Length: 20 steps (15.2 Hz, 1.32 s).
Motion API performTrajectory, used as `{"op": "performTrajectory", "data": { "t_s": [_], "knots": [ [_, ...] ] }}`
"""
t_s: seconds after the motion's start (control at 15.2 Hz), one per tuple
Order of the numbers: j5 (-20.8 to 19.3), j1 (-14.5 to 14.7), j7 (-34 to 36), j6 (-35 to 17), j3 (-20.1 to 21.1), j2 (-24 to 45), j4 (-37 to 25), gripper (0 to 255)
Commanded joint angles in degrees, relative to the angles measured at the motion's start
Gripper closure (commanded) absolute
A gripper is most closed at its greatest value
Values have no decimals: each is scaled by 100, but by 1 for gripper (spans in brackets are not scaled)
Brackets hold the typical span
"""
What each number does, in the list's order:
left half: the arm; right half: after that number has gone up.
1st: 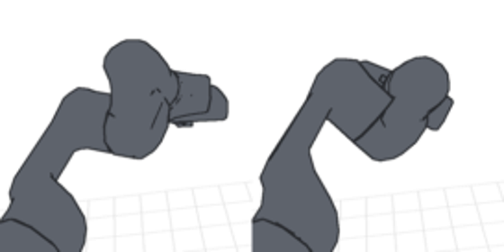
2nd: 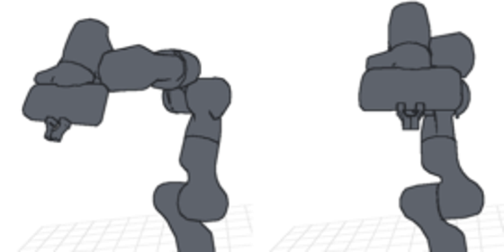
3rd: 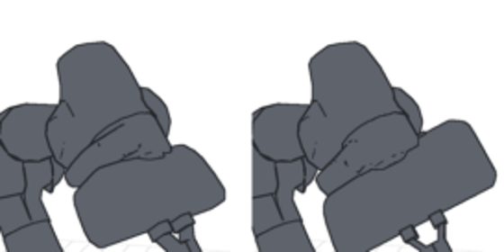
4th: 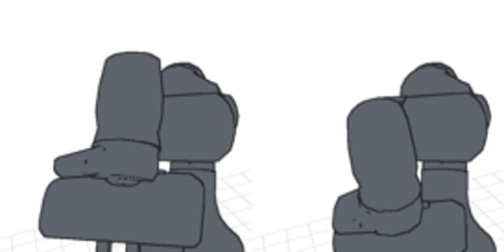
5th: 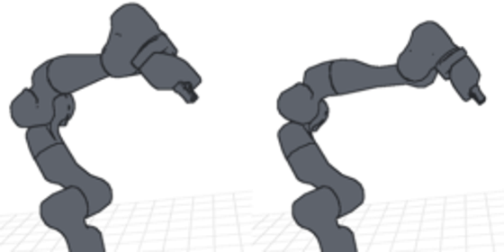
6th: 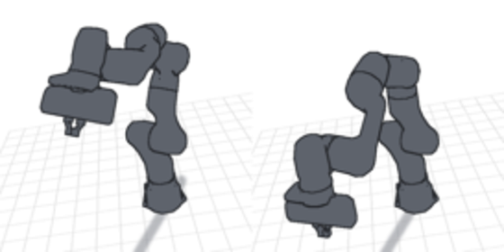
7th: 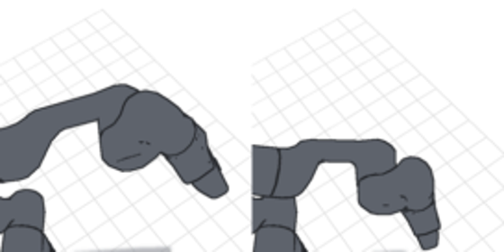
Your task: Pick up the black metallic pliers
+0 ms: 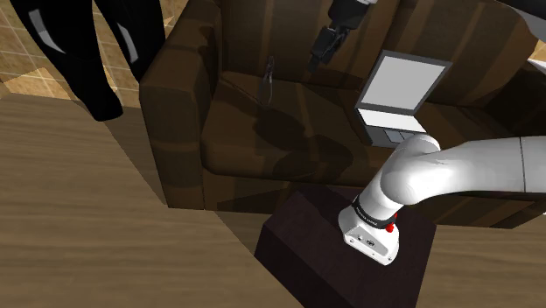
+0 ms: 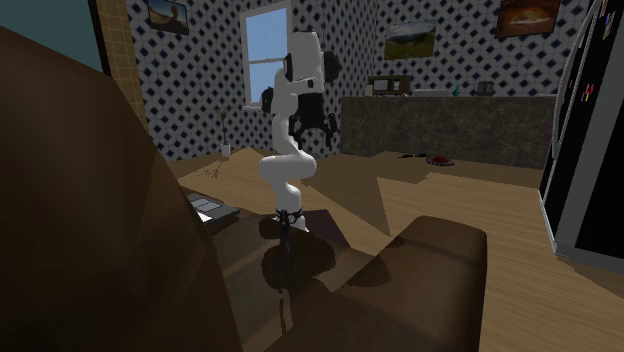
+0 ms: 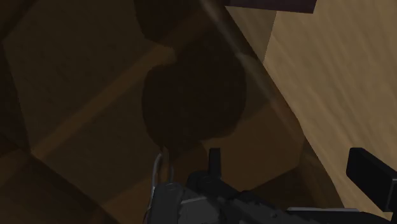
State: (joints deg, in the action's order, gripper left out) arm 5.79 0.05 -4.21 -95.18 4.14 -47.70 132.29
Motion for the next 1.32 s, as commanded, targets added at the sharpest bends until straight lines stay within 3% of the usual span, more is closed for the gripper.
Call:
{"op": "performTrajectory", "data": {
  "t_s": [0.0, 0.66, 1.25],
  "knots": [
    [0, 0, 0, 0, 0, 0, 0, 0],
    [-749, 113, -2031, 234, -724, 2562, -1874, 0],
    [-1187, 126, -3655, 859, -928, 5078, -4355, 0]
  ]
}}
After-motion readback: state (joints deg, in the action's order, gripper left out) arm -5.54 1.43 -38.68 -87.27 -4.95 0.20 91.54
